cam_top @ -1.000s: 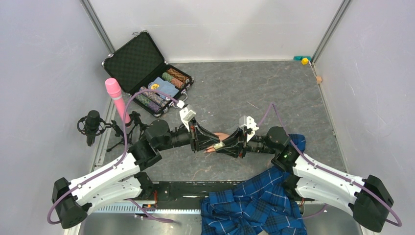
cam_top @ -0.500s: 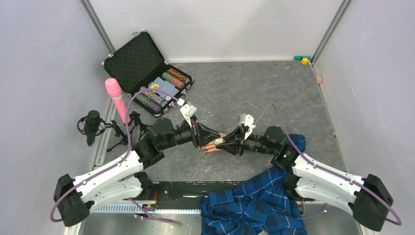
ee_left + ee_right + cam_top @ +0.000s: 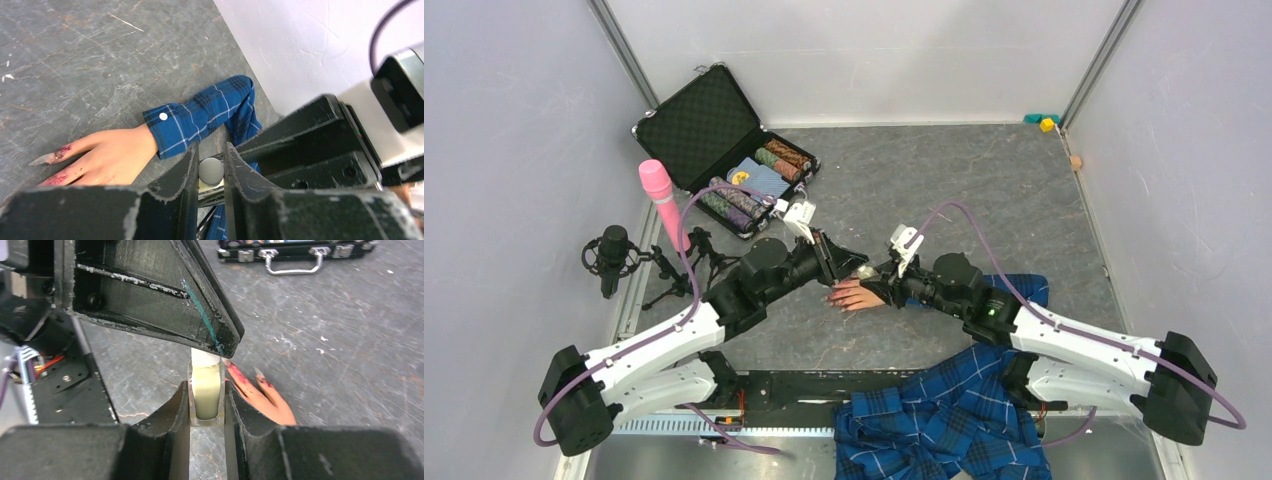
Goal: Paint the nails
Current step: Unscrew the nail polish bottle.
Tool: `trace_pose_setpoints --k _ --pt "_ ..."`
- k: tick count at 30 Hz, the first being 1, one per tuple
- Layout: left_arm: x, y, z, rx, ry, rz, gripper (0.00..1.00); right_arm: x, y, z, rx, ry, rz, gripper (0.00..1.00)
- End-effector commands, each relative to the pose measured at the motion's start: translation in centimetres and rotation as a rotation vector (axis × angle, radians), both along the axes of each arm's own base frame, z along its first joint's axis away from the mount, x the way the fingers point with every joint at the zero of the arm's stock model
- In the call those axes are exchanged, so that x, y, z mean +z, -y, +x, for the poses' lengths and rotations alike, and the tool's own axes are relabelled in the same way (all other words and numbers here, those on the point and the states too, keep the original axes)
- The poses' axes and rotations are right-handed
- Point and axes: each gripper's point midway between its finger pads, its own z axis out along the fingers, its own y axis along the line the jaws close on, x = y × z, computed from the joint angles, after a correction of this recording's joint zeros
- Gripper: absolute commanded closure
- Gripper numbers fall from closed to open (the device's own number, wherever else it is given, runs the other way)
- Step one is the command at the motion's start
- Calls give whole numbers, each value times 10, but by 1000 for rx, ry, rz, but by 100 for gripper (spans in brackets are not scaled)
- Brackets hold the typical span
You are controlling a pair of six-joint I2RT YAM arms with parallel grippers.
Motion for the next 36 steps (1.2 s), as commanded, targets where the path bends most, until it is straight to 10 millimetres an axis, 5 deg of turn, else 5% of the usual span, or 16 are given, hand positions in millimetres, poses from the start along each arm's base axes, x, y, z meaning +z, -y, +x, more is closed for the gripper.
trace_pose_setpoints --k 1,11,20,22,26,28,30,36 --pt "-8 6 -9 7 -138 -62 98 31 11 41 -272 95 -22 100" --pt "-31 -5 3 164 -296 -164 98 38 -9 55 -414 99 -115 100" --pt "-34 -10 6 197 -308 -180 98 27 -31 47 -391 60 -120 100" --pt "-34 -12 6 205 -306 -179 83 24 -31 46 -388 55 -124 100" --pt "-26 -23 7 228 -261 -173 27 23 -24 43 -391 54 -118 100" --pt "-19 -31 9 247 -229 -151 11 21 -18 40 -394 54 -116 100" --pt "-17 -44 12 294 -201 -98 1 19 -10 40 -407 58 -126 100" --pt "1 -66 11 325 -84 -36 0 6 8 39 -440 57 -172 100"
